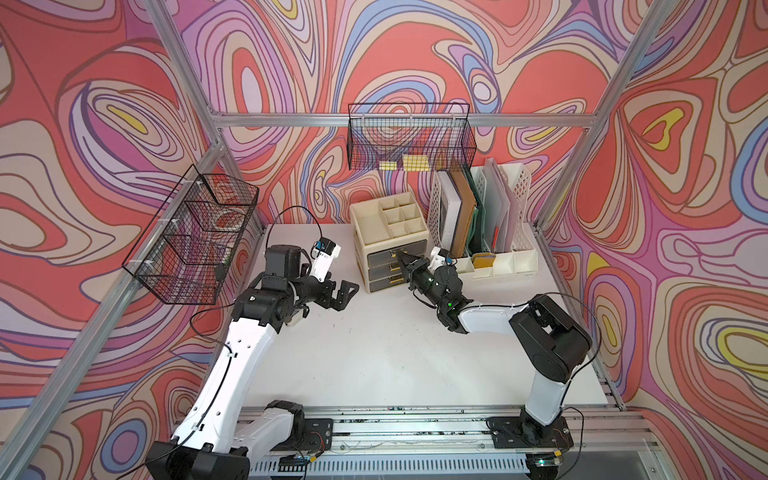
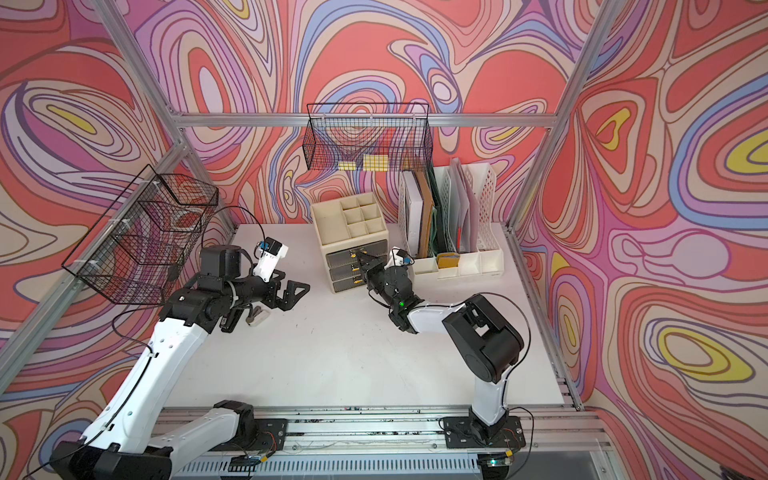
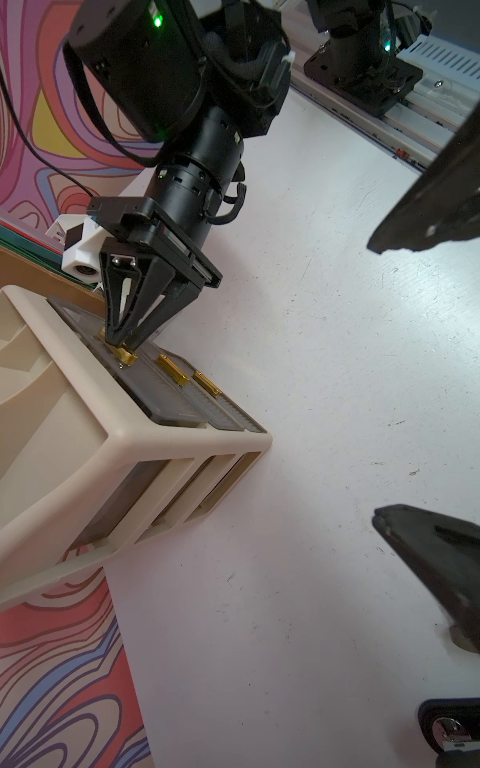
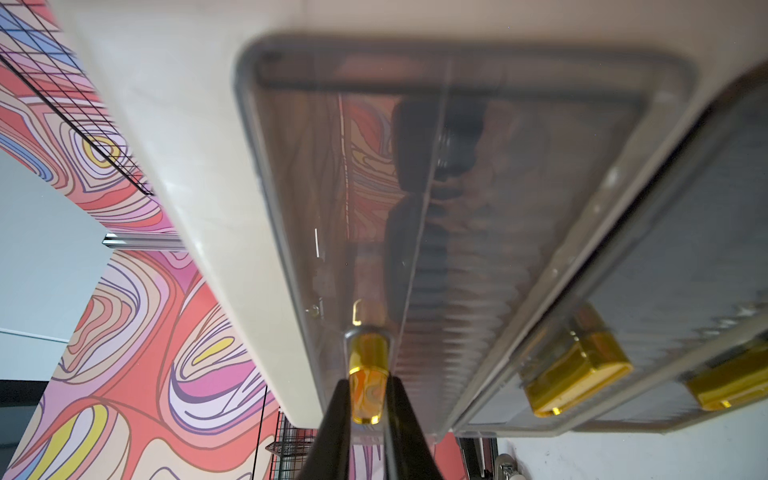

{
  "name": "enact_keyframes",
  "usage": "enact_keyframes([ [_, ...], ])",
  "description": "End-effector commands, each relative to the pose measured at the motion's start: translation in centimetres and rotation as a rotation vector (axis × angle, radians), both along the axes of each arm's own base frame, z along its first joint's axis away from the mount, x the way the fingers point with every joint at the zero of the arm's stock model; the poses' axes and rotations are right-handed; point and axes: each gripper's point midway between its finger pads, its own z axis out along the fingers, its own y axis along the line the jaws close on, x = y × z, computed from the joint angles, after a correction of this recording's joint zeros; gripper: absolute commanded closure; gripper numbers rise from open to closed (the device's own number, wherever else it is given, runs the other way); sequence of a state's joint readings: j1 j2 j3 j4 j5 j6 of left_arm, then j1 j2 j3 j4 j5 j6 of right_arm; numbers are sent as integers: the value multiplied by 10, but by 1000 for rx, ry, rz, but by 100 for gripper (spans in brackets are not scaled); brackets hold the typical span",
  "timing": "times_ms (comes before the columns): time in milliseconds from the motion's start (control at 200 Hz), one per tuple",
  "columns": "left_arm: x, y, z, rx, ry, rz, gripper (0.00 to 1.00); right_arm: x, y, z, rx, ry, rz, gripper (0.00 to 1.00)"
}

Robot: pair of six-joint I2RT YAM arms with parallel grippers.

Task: Take the mice out of the drawer
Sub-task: Open the drawer in the storage box.

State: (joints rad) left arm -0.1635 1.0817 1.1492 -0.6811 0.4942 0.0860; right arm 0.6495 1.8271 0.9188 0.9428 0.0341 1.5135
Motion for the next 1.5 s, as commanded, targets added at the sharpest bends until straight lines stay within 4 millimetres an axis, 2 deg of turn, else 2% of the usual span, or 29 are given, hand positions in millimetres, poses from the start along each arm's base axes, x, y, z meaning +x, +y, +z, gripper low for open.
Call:
enact_keyframes([
  [0,0,-1,1,2,-18,-6,1,-8,-8,2,-9,6,-8,91],
  [40,0,0,-1,7,-16,-2,1,-10,-9,-5,-21,19,-5,91],
  [50,0,1,-1,9,-18,-1,1,-12,-10,4,-11,6,-4,91],
  [65,0,1,-1,10,-19,-2,1,-14,-12,7,-6,2,-3,91],
  [411,1,0,-6,15,-22,-11,1,-36,-24,-4,-42,31,16,93],
  [641,0,2,-5,22,-39,-7,1,-48,-29,-6,-62,34,38,93],
  [1131,-2,1,-3,7,-48,-1,1,-79,-52,-20,-158,74,42,93],
  [1497,0,-4,-2,-13,-24,-25,1,-94,-65,-24,-173,97,34,93],
])
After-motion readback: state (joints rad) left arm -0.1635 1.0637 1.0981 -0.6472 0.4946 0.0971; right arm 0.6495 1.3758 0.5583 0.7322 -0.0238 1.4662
